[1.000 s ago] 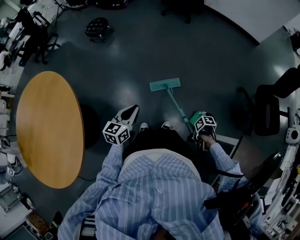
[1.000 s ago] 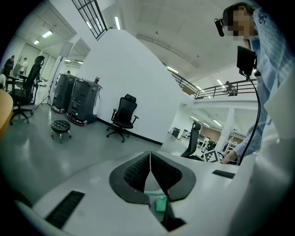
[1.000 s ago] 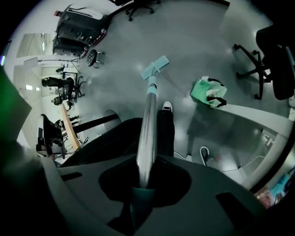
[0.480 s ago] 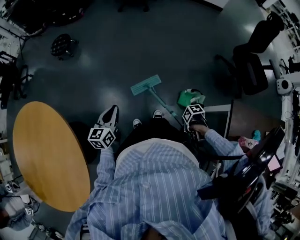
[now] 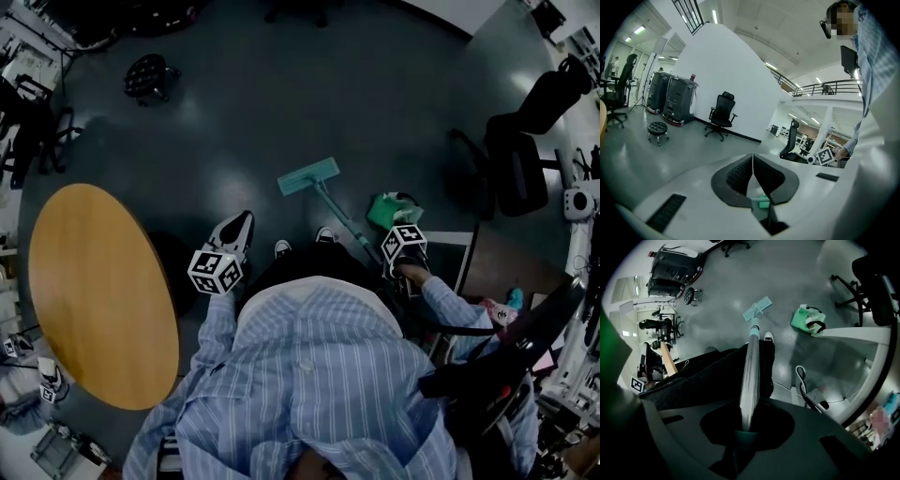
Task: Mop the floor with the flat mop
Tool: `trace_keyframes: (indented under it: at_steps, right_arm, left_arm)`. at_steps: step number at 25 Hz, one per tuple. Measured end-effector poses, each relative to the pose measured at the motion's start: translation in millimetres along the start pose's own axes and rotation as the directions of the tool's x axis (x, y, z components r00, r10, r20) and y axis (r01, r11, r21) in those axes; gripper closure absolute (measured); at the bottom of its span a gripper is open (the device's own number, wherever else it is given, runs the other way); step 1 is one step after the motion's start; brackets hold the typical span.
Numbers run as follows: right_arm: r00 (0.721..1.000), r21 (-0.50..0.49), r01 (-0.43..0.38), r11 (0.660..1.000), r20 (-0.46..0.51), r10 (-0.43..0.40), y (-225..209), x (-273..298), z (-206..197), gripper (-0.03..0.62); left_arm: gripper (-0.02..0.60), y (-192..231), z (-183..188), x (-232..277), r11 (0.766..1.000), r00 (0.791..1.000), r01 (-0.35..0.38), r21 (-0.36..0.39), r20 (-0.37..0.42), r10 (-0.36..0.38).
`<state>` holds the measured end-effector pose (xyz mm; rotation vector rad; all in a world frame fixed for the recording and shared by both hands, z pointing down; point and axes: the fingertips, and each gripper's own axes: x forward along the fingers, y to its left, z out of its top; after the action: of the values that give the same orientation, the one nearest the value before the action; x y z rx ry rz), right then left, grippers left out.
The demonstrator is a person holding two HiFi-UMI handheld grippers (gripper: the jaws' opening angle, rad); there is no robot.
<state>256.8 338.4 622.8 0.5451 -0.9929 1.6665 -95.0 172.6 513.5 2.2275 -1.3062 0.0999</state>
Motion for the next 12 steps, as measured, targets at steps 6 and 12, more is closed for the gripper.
trace_keyframes:
  at_steps: [6, 12]
  right_arm:
    - [1.0, -0.003, 0.003, 1.0, -0.005, -0.003, -1.7, -5.8, 1.0, 0.539]
    - [1.0, -0.005, 0.0, 1.0, -0.007, 0.0, -5.9, -6.1, 2.1, 0.539]
  left_arm:
    - [0.572, 5.8, -9.3, -6.2, 0.999, 0.999, -0.036, -0.026, -0.017, 0.035]
    - [0.572, 6.4, -13.4, -4.9, 0.998, 0.998, -0.054, -0.029, -0.017, 0.054]
